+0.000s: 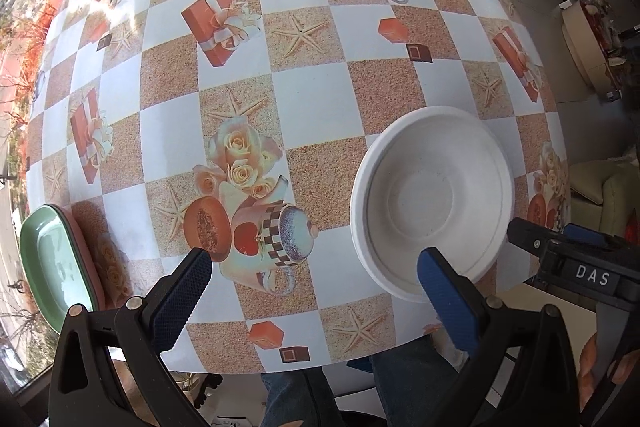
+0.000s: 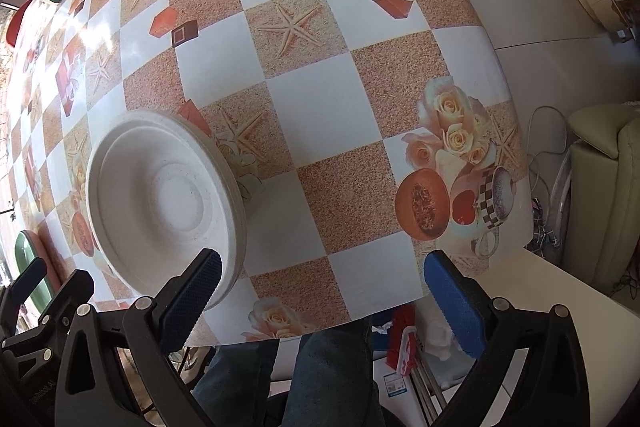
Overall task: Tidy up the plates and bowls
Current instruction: 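Move both tools toward the rim of the white bowl stack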
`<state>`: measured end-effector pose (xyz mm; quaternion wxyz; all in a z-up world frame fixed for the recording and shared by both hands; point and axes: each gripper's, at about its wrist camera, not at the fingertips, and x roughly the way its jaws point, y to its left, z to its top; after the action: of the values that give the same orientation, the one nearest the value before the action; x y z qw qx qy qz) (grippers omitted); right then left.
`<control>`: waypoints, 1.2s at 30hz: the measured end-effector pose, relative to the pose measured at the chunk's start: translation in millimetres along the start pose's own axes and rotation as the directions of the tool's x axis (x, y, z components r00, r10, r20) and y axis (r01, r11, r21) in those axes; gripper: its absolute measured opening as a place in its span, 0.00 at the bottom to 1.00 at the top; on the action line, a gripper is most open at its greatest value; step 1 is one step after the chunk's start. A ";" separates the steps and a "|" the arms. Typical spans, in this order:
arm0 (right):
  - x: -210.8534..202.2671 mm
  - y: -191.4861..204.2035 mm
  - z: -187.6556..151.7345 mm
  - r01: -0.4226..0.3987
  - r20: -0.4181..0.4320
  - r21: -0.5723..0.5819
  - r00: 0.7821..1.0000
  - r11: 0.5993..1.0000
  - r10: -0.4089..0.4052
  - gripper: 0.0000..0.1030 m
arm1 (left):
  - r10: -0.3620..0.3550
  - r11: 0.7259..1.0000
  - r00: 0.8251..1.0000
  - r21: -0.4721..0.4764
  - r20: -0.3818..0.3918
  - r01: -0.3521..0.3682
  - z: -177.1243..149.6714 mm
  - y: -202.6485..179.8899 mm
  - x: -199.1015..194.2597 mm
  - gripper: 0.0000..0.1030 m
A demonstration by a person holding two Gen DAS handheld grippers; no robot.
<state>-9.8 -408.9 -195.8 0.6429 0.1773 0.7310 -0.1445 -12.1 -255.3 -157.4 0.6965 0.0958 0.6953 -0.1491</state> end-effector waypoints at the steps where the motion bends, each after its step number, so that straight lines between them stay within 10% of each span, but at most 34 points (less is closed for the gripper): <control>1: 0.0 -0.3 2.6 0.000 0.000 -0.001 1.000 1.000 0.000 0.99 | -0.001 1.000 1.000 -0.001 -0.001 0.001 1.8 -0.7 0.9 1.00; 36: 37.8 38.4 49.3 0.031 -0.049 -0.111 0.998 0.993 -0.036 0.99 | 0.022 0.999 0.997 -0.023 -0.071 -0.024 39.4 -17.4 56.6 1.00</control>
<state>46.9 -393.3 -239.2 0.6302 0.1329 0.7570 -0.1101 18.4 -289.3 -212.0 0.6742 0.1007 0.7202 -0.1291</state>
